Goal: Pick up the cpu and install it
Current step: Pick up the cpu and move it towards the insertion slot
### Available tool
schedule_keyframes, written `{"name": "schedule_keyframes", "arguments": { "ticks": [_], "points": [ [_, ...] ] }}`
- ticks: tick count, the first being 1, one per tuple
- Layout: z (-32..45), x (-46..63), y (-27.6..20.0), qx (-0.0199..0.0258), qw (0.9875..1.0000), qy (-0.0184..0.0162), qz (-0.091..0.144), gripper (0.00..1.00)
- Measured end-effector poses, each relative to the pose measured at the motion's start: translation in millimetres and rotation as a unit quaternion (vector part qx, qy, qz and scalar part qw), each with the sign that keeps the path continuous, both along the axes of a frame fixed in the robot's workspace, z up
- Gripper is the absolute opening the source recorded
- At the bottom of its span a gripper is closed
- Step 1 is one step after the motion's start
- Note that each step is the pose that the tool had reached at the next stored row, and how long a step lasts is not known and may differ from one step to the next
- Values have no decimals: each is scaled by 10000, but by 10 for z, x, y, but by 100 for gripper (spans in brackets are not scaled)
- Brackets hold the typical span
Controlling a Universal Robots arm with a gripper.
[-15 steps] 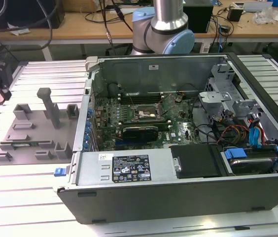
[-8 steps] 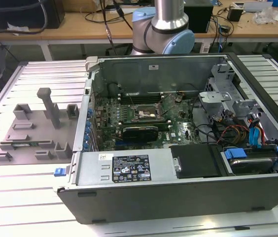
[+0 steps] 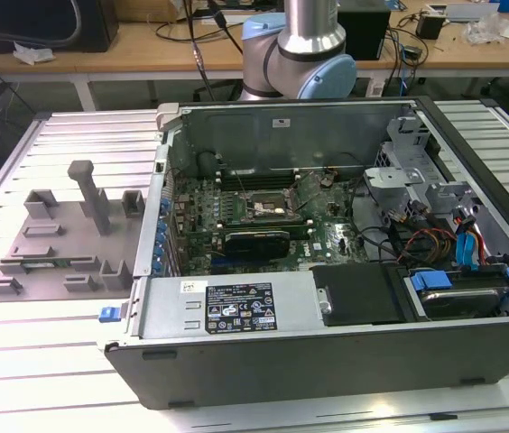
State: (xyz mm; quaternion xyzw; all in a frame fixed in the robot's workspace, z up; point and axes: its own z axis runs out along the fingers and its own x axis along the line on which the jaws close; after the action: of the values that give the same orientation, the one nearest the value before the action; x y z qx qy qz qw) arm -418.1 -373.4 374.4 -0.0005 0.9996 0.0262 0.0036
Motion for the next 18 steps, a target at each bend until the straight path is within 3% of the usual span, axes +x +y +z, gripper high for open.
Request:
{"name": "schedule_keyframes", "arguments": {
  "ticks": [8, 12, 18],
  "points": [
    [14, 8, 1, -1, 10000, 3, 0, 55],
    [103, 11, 0, -1, 10000, 2, 0, 55],
    [114, 21, -1, -2, 10000, 3, 1, 55]
  ]
}}
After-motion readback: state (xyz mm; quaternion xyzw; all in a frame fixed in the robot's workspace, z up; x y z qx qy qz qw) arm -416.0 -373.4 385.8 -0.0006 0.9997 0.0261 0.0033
